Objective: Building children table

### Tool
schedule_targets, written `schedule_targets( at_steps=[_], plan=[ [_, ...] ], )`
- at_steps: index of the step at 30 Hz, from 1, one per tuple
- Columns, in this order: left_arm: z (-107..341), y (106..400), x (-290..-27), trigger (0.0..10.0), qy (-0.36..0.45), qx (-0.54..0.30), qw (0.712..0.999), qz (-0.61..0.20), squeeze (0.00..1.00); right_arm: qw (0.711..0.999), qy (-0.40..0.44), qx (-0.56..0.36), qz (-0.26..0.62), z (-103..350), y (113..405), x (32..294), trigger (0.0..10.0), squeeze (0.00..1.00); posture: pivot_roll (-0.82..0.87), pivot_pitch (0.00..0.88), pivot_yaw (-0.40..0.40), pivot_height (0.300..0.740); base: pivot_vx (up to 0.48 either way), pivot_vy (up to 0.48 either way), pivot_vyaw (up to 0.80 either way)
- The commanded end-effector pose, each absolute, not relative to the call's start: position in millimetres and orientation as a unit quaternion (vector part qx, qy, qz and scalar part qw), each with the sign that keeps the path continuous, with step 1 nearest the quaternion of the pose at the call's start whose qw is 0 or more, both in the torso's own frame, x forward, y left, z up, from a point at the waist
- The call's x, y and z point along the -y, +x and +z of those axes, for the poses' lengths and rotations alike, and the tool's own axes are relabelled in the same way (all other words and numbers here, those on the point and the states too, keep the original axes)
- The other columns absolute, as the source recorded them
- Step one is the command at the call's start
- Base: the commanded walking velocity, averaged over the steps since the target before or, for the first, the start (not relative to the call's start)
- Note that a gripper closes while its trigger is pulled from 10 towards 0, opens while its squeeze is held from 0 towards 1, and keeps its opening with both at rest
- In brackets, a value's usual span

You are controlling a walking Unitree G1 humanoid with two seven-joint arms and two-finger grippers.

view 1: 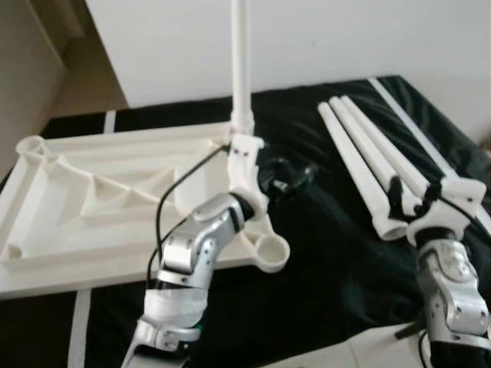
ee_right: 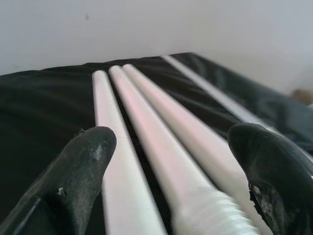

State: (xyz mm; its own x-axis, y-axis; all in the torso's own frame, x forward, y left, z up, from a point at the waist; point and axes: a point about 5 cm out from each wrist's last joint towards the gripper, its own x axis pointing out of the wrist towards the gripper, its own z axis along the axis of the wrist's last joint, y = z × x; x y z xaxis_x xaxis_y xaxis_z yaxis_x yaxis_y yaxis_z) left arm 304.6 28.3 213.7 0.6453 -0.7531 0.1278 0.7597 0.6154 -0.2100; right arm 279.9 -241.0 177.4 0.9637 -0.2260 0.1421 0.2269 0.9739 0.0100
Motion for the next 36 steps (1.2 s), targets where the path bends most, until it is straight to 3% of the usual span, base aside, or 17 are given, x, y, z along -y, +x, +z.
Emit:
schedule_targets(
  at_steps=[1, 17, 20, 36],
  plan=[
    [212.1, 305.2, -27.0, 10.0, -0.111, 0.013, 0.897, -0.427, 0.0, 0.993, 0.01, 0.045, -0.104, 170.0, 283.1, 238.5, 10.0, 0.0, -0.06, 0.033, 0.035, 0.74, 0.0, 0.0, 0.0],
    [216.6, 307.9, -32.1, 10.0, -0.098, 0.02, 0.901, -0.423, 0.0, 0.993, 0.06, -0.054, -0.09, 188.0, 329.6, 224.7, 10.0, 0.0, -0.04, 0.072, 0.03, 0.74, 0.0, 0.0, 0.0],
    [214.6, 304.7, -31.8, 10.0, -0.103, 0.017, 0.901, -0.422, 0.0, 0.987, 0.065, -0.107, -0.101, 192.3, 345.8, 226.1, 10.0, 0.0, -0.03, 0.078, 0.025, 0.74, 0.0, 0.0, 0.0],
    [214.9, 303.5, -40.2, 10.0, -0.106, 0.014, 0.906, -0.409, 0.0, 0.968, 0.054, -0.214, -0.118, 181.8, 360.6, 229.1, 10.0, 0.0, 0.01, 0.088, 0.019, 0.74, 0.0, 0.0, 0.0]
  ],
)
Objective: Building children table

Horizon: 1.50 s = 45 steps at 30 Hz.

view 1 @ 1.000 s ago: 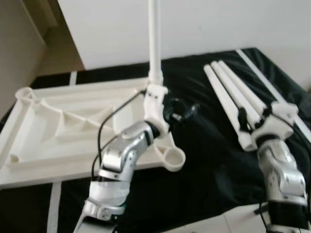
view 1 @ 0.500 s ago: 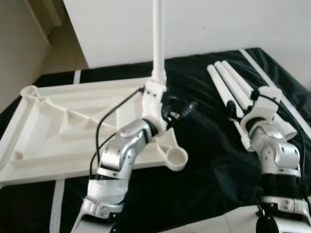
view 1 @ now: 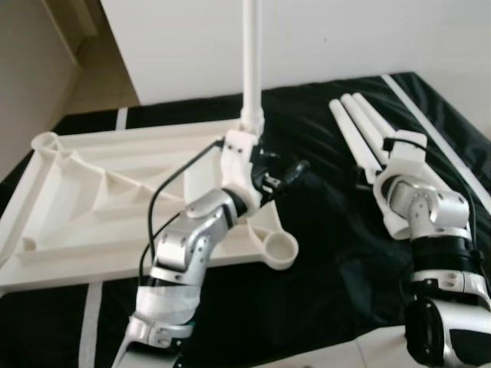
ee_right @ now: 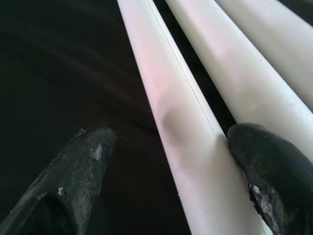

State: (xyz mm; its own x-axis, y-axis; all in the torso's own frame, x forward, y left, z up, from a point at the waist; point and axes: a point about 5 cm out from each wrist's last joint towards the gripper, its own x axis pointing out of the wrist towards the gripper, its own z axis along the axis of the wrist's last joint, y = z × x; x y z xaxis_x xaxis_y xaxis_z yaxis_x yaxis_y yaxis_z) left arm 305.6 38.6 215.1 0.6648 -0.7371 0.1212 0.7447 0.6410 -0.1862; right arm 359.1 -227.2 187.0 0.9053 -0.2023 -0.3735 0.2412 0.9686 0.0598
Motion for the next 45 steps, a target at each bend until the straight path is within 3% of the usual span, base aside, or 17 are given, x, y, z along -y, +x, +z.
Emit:
schedule_targets(
  at_steps=[1, 11, 19, 20, 21, 22, 24, 25, 32, 38, 41, 42, 43, 45],
  plan=[
    [214.9, 303.5, -40.2, 10.0, -0.106, 0.014, 0.906, -0.409, 0.0, 0.968, 0.054, -0.214, -0.118, 181.8, 360.6, 229.1, 10.0, 0.0, 0.01, 0.088, 0.019, 0.74, 0.0, 0.0, 0.0],
    [215.1, 300.0, -42.3, 10.0, -0.11, 0.01, 0.907, -0.407, 0.0, 0.94, 0.096, -0.318, -0.084, 158.9, 360.3, 225.0, 10.0, 0.0, 0.02, 0.097, 0.01, 0.74, 0.0, 0.0, 0.0],
    [214.2, 298.6, -42.1, 10.0, -0.115, 0.007, 0.908, -0.403, 0.0, 0.931, 0.091, -0.347, -0.069, 151.2, 361.7, 222.8, 10.0, 0.0, 0.02, 0.095, -0.002, 0.74, 0.0, 0.0, 0.0],
    [214.3, 298.6, -42.1, 10.0, -0.116, 0.007, 0.908, -0.403, 0.0, 0.928, 0.096, -0.354, -0.062, 149.7, 361.7, 221.7, 8.9, 0.0, 0.02, 0.095, -0.002, 0.74, 0.0, 0.0, 0.0],
    [214.4, 298.7, -42.0, 10.0, -0.117, 0.007, 0.908, -0.402, 0.0, 0.925, 0.103, -0.361, -0.059, 148.2, 361.3, 220.8, 8.9, 0.0, 0.02, 0.093, -0.005, 0.74, 0.0, 0.0, 0.0],
    [214.9, 298.9, -42.0, 10.0, -0.118, 0.008, 0.908, -0.401, 0.0, 0.922, 0.107, -0.367, -0.055, 146.5, 360.8, 220.2, 2.4, 0.0, 0.02, 0.093, -0.007, 0.74, 0.0, 0.0, 0.0],
    [215.3, 299.0, -42.0, 10.0, -0.118, 0.009, 0.908, -0.401, 0.0, 0.921, 0.108, -0.372, -0.053, 145.6, 360.7, 220.0, 2.4, 0.0, 0.02, 0.093, -0.007, 0.74, 0.0, 0.0, 0.0],
    [216.0, 299.3, -42.3, 10.0, -0.119, 0.009, 0.909, -0.4, 0.0, 0.917, 0.113, -0.379, -0.05, 144.2, 360.1, 220.1, 0.0, 0.0, 0.02, 0.093, -0.01, 0.74, 0.0, 0.0, 0.0],
    [218.3, 301.1, -43.1, 10.0, -0.128, 0.012, 0.908, -0.398, 0.0, 0.926, 0.098, -0.365, -0.017, 148.9, 361.8, 217.0, 0.0, 0.0, 0.0, 0.096, -0.016, 0.74, 0.0, 0.0, 0.0],
    [223.1, 304.4, -38.4, 10.0, -0.142, 0.018, 0.905, -0.401, 0.0, 0.959, 0.079, -0.241, 0.125, 180.1, 365.0, 184.6, 0.0, 0.0, -0.02, 0.093, -0.014, 0.74, 0.0, 0.0, 0.0],
    [224.0, 304.8, -37.4, 10.0, -0.143, 0.019, 0.904, -0.402, 0.0, 0.961, 0.083, -0.224, 0.14, 183.2, 364.3, 181.0, 0.0, 0.0, -0.02, 0.091, -0.014, 0.74, 0.0, 0.0, 0.0],
    [224.8, 305.5, -37.0, 10.0, -0.143, 0.02, 0.904, -0.402, 0.0, 0.964, 0.078, -0.202, 0.153, 186.4, 363.4, 178.7, 1.4, 0.0, -0.02, 0.087, -0.013, 0.74, 0.0, 0.0, 0.0],
    [225.2, 306.5, -36.9, 10.0, -0.144, 0.021, 0.904, -0.402, 0.0, 0.969, 0.077, -0.168, 0.164, 190.5, 362.5, 176.1, 10.0, 0.0, -0.02, 0.082, -0.014, 0.74, 0.0, 0.0, 0.0],
    [225.6, 307.6, -37.0, 10.0, -0.144, 0.022, 0.905, -0.4, 0.0, 0.973, 0.081, -0.137, 0.168, 194.1, 361.6, 175.0, 10.0, 0.0, -0.02, 0.078, -0.017, 0.74, 0.0, 0.0, 0.0]
  ],
)
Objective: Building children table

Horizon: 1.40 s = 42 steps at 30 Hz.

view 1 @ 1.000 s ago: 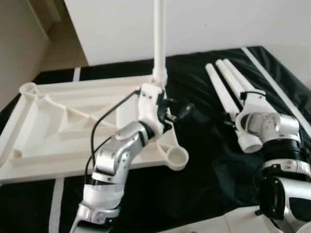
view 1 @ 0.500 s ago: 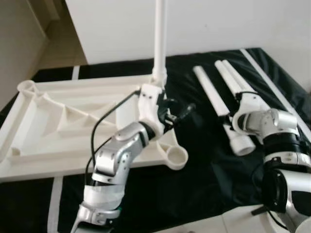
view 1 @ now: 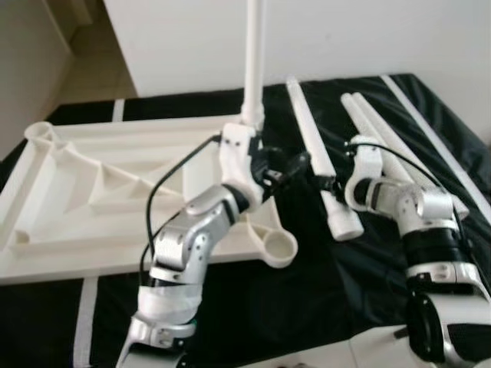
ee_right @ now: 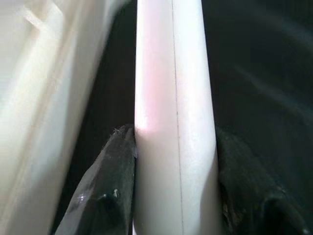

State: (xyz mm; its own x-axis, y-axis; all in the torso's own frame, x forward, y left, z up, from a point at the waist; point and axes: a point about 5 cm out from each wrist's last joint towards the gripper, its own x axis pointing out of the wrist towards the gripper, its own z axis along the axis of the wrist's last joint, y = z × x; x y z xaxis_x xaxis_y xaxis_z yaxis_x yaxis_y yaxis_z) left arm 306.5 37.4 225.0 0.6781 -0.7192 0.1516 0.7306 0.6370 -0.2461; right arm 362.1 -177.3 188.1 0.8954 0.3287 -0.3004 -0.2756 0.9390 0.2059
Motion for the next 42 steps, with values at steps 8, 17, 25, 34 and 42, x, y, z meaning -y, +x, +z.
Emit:
schedule_targets(
  at_steps=[8, 17, 25, 34, 42],
  plan=[
    [224.0, 318.3, -43.9, 10.0, -0.142, 0.018, 0.918, -0.371, 0.0, 0.99, 0.09, -0.013, 0.109, 204.9, 351.8, 184.6, 10.0, 0.0, -0.02, 0.051, -0.014, 0.74, 0.0, 0.0, 0.0],
    [221.1, 341.3, -57.1, 10.0, -0.124, -0.002, 0.945, -0.301, 0.0, 0.991, 0.101, 0.022, 0.086, 195.4, 343.1, 181.8, 10.0, 0.0, 0.0, 0.023, -0.013, 0.74, 0.0, 0.0, 0.0],
    [209.1, 367.0, -62.9, 10.0, -0.081, -0.036, 0.965, -0.245, 0.0, 0.974, 0.154, 0.073, 0.148, 190.9, 328.2, 160.1, 10.0, 0.0, 0.0, 0.004, -0.014, 0.74, 0.0, 0.0, 0.0],
    [200.5, 381.6, -61.5, 10.0, -0.038, -0.069, 0.97, -0.228, 0.0, 0.947, 0.161, 0.114, 0.253, 195.0, 306.8, 117.7, 10.0, 0.0, 0.0, 0.0, -0.013, 0.74, 0.0, 0.0, 0.0],
    [224.8, 396.3, -62.3, 10.0, -0.021, -0.025, 0.974, -0.226, 0.0, 0.929, 0.188, 0.099, 0.303, 193.1, 302.2, 99.7, 10.0, 0.0, 0.01, 0.0, -0.024, 0.74, 0.0, 0.0, 0.0]
  ],
)
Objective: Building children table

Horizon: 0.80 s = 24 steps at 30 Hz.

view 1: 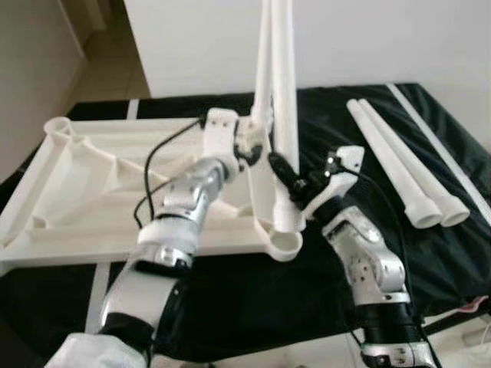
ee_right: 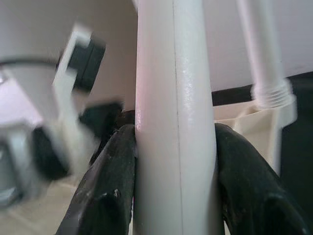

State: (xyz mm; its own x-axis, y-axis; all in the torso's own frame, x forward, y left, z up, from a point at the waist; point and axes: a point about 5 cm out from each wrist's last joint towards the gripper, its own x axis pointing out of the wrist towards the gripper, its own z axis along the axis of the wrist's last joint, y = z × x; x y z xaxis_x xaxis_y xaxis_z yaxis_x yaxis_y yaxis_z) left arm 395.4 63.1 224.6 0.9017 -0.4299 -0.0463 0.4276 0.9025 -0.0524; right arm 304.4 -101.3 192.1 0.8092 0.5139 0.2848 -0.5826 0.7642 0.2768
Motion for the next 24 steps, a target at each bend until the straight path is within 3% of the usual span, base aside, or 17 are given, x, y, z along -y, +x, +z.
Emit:
schedule_targets(
  at_steps=[1, 7, 12, 14, 24],
  plan=[
    [232.4, 398.4, -62.5, 10.0, -0.038, -0.018, 0.969, -0.243, 0.0, 0.927, 0.187, 0.1, 0.308, 193.2, 301.9, 96.8, 10.0, 0.0, 0.01, 0.0, -0.026, 0.74, 0.0, 0.0, 0.0],
    [267.4, 398.2, -58.1, 10.0, -0.097, 0.029, 0.936, -0.338, 0.0, 0.926, 0.179, 0.099, 0.318, 192.5, 301.8, 90.7, 10.0, 0.0, 0.01, 0.0, -0.024, 0.74, 0.0, 0.0, 0.0],
    [278.3, 393.7, -51.9, 10.0, -0.099, 0.047, 0.916, -0.386, 0.0, 0.927, 0.178, 0.097, 0.316, 192.2, 301.9, 90.6, 10.0, 0.0, 0.01, 0.0, -0.023, 0.74, 0.0, 0.0, 0.0],
    [286.6, 385.4, -37.6, 10.0, -0.089, 0.053, 0.892, -0.441, 0.0, 0.928, 0.178, 0.091, 0.313, 190.1, 302.3, 91.5, 10.0, 0.0, 0.0, 0.0, -0.011, 0.74, 0.0, 0.0, 0.0],
    [304.9, 377.2, -16.4, 10.0, -0.101, 0.066, 0.884, -0.452, 0.0, 0.931, 0.171, 0.094, 0.308, 191.8, 305.5, 87.5, 10.0, 0.0, -0.01, 0.0, -0.005, 0.74, 0.0, 0.0, 0.0]
  ],
)
